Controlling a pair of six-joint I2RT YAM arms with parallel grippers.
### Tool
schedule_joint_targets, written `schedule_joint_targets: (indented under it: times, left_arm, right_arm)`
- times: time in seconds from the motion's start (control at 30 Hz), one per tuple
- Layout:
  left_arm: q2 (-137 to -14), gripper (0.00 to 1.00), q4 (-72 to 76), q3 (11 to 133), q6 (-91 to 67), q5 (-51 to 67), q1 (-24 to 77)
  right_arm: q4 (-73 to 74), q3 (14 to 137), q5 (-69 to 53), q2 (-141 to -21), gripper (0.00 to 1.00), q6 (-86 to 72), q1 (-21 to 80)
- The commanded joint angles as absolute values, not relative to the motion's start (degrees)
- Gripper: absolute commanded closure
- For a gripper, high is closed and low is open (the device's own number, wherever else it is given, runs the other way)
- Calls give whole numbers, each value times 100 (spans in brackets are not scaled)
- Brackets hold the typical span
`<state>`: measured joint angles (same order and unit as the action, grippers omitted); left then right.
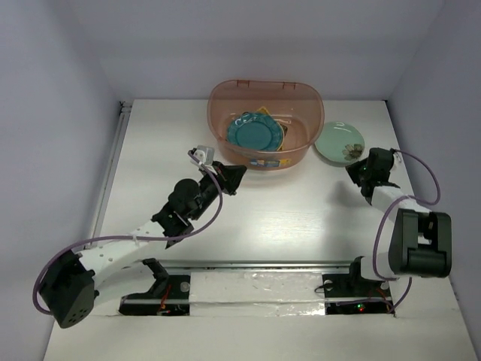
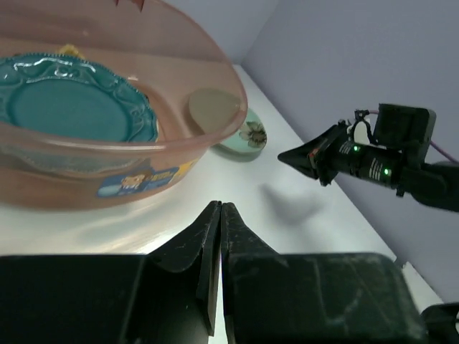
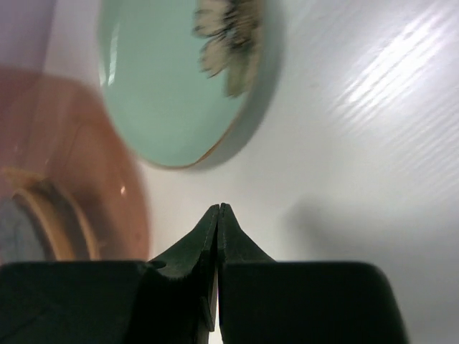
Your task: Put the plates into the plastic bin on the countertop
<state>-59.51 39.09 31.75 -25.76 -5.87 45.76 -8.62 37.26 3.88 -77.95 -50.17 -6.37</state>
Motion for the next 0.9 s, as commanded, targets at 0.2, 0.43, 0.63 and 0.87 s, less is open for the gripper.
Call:
schedule_joint_targets:
  times: [0.2,0.43,0.63,0.87]
  left_arm:
    - [-4669,81,3419,2391,-2311,-817,4614]
    - [-3500,73,3393,2092,-2417,-896,4666]
    - [-3305,72,3305,2092,-2487,-923,4667]
    - [-3199,72,3252,2092,-2505,-1028,4667]
  right_arm:
    - [-756,4534,220,-8586,61,-5537,-1380]
    - [411,5816,149,-9781,62,-5528,-1380]
    - [906,6206,-97,-10055,55,-5616,-1380]
    - [1168,6292,-70,-10019,44,-5590,-1380]
